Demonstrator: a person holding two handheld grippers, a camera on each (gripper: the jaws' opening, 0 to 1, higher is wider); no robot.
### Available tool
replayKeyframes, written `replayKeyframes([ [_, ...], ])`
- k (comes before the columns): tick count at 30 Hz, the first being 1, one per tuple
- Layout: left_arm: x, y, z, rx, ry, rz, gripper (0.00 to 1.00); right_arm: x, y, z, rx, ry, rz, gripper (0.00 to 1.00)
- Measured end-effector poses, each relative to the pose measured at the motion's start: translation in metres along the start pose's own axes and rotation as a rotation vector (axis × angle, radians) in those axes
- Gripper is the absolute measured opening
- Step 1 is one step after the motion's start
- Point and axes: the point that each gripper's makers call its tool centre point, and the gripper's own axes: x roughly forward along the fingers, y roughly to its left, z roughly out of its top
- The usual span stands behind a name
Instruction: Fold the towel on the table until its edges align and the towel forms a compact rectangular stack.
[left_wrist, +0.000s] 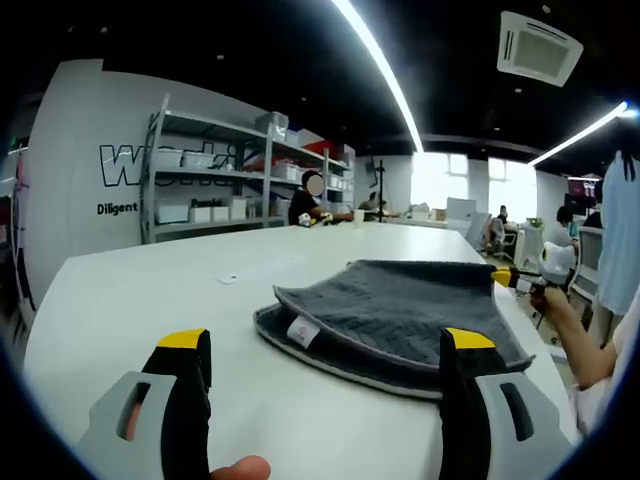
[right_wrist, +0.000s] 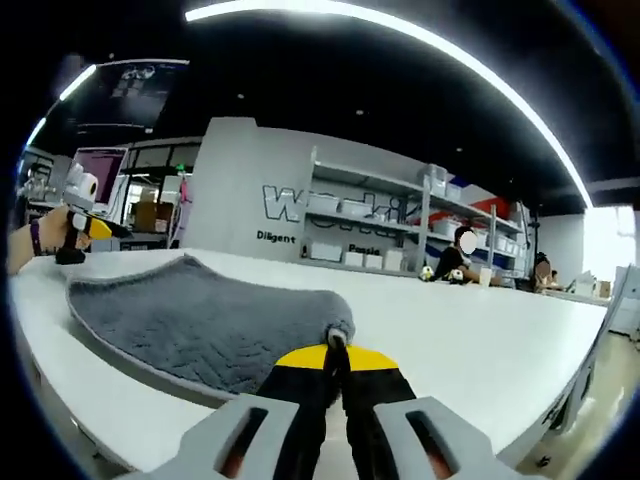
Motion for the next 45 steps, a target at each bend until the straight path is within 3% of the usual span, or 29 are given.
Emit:
replayKeyframes([
  [8, -0.001, -0.007, 0.001, -0.001, -0.008, -0.002, 0.93, 0.0, 0.028, 0.027, -0.062, -0.048, 0.041, 0.0],
  [12, 0.0, -0.002, 0.005, -0.003, -0.012, -0.002, 0.93, 0.0, 0.041, 0.036, -0.076, -0.066, 0.068, 0.0],
  [25, -0.001, -0.011, 0.0, -0.002, -0.014, -0.003, 0.93, 0.002, 0.085, 0.051, -0.123, -0.107, 0.151, 0.0],
  [45, -0.003, -0.022, -0.002, -0.003, -0.022, -0.003, 0.92, -0.002, 0.116, 0.059, -0.181, -0.132, 0.208, 0.0],
])
